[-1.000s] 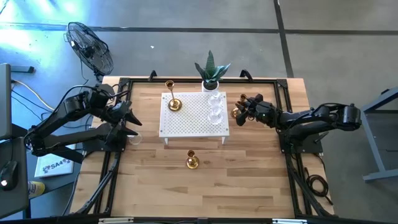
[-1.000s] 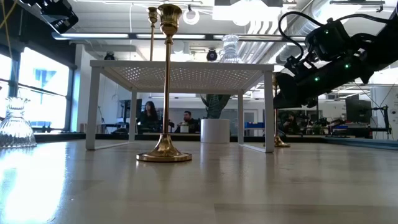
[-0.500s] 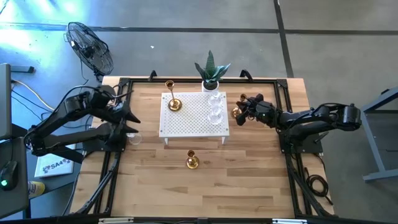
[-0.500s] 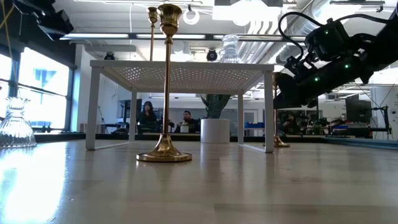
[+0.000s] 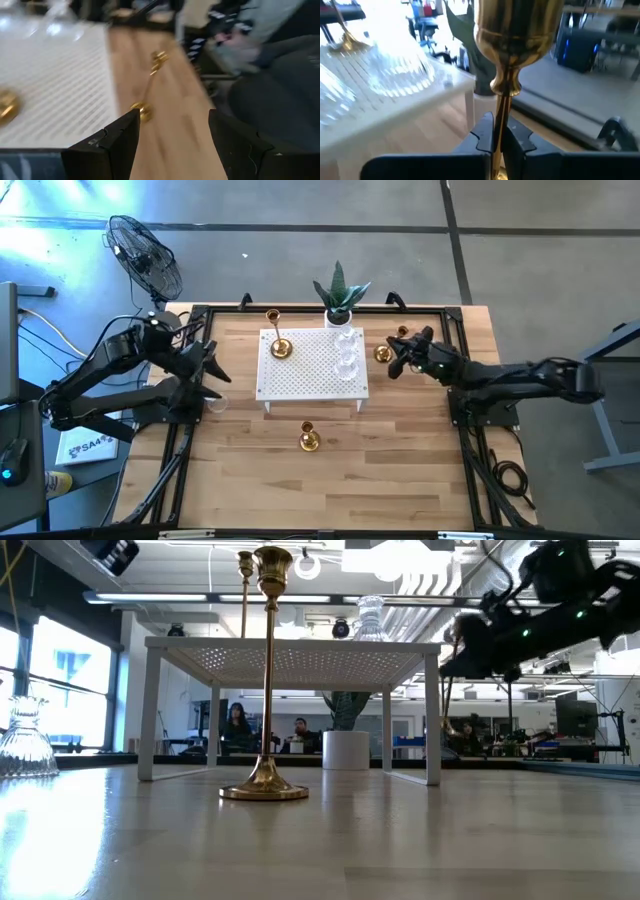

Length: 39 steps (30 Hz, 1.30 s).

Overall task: Pick & Place candle stick holders
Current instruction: Put the top gold candle holder on the shelf aligned with the other gold candle holder

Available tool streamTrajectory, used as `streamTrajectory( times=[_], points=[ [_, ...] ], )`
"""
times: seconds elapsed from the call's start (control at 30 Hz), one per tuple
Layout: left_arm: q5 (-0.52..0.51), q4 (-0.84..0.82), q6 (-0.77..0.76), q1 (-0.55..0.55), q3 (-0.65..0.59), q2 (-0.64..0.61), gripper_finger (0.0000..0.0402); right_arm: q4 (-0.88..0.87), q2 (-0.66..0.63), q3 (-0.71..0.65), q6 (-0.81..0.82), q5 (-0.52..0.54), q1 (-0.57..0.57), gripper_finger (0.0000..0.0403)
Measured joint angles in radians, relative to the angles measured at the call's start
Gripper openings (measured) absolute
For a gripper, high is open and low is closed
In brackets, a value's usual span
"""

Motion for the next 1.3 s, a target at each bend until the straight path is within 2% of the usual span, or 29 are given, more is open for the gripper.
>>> streamTrajectory(
  times=[0.1,0.23,0.3,0.43,0.57,0.87,1.17,1.3],
  points=[
    [0.026,0.038,-0.023,0.000,0.000,0.000,0.0232,-0.059,-0.131,0.000,-0.029,0.035,0.041,0.0005],
    [-0.075,0.056,-0.034,0.000,0.000,0.000,0.0232,-0.081,-0.284,0.000,-0.083,0.064,0.124,0.0005],
    [-0.071,0.090,-0.028,0.000,0.000,0.000,0.0232,-0.091,-0.348,0.005,-0.127,0.084,0.172,0.0005],
    [0.040,0.213,-0.029,0.000,0.000,0.002,0.0232,-0.170,-0.434,0.072,-0.237,0.200,0.268,0.0005],
    [0.145,0.332,-0.038,0.000,0.000,0.002,0.0232,-0.247,-0.464,0.176,-0.344,0.290,0.357,0.0005],
    [0.164,0.420,-0.052,0.000,0.000,0.004,0.0232,-0.334,-0.366,0.416,-0.461,0.289,0.519,0.0005],
    [0.218,0.610,-0.094,-0.004,0.000,0.020,0.0232,-0.489,-0.123,0.672,-0.463,0.245,0.614,0.0005],
    [0.216,0.752,-0.142,-0.064,0.001,0.069,0.0232,-0.511,-0.009,0.783,-0.459,0.174,0.641,0.0005]
  ],
)
